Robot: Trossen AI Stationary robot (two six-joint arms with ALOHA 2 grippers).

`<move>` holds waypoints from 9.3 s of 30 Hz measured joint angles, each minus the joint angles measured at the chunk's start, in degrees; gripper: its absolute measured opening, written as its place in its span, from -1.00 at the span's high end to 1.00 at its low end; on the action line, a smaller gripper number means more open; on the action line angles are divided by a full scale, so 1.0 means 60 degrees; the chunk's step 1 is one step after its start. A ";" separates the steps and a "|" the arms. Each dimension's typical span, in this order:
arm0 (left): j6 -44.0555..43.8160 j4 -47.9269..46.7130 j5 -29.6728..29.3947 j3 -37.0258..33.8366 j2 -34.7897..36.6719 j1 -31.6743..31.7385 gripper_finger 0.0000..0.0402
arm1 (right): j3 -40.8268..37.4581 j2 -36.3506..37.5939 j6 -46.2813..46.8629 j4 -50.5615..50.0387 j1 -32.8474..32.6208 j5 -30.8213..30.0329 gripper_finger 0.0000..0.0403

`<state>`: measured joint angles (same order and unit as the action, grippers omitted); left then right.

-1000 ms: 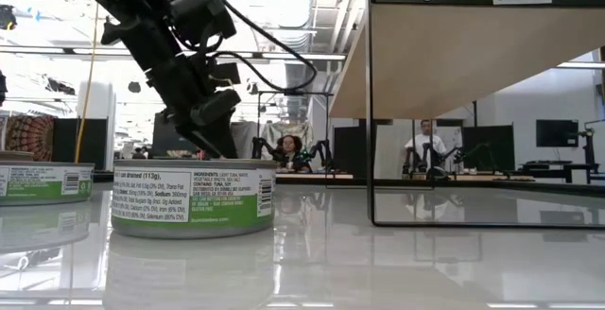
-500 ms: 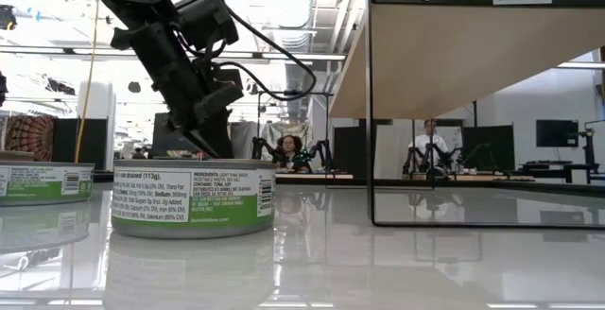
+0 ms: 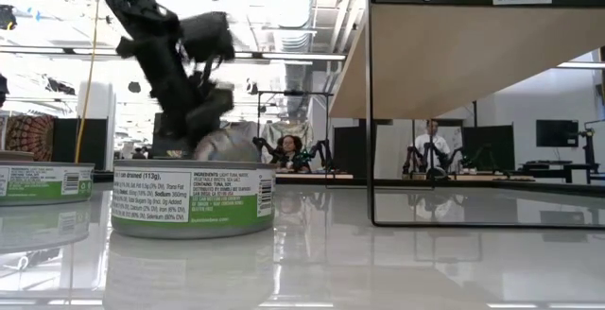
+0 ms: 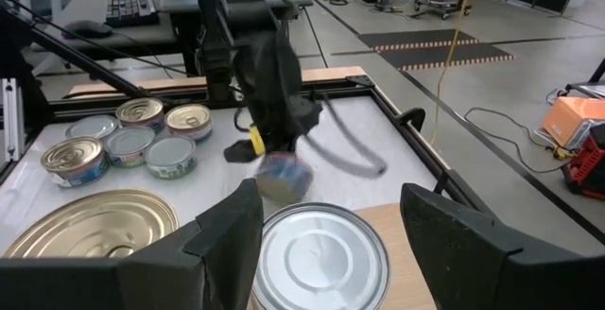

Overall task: Stack canned seafood by type on shelf
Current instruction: Stack the blue tuna can on top of the blue tuna can, then stack the green tuna can on top of the green tuna can

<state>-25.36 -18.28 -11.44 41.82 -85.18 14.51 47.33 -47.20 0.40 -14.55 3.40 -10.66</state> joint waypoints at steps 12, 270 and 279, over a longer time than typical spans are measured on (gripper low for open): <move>0.1381 -0.0966 -0.1212 0.0450 0.0980 0.0174 1.00 | 0.0000 0.0000 0.0054 -0.0073 -0.0003 0.0000 -0.37; -0.1836 -0.0369 -0.0530 0.2962 -0.1139 -0.6384 -0.66 | 0.0979 0.0506 0.2457 -0.3227 -0.7236 -0.9741 -0.54; -0.2305 0.0532 0.0152 0.2962 -0.2328 -0.6483 -0.56 | 0.0761 0.0169 0.2202 -0.3130 -0.7209 -1.0116 -0.54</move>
<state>-39.19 -15.09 -10.53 59.59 -99.14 -24.38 51.90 -46.19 13.62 -33.33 -39.86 -71.35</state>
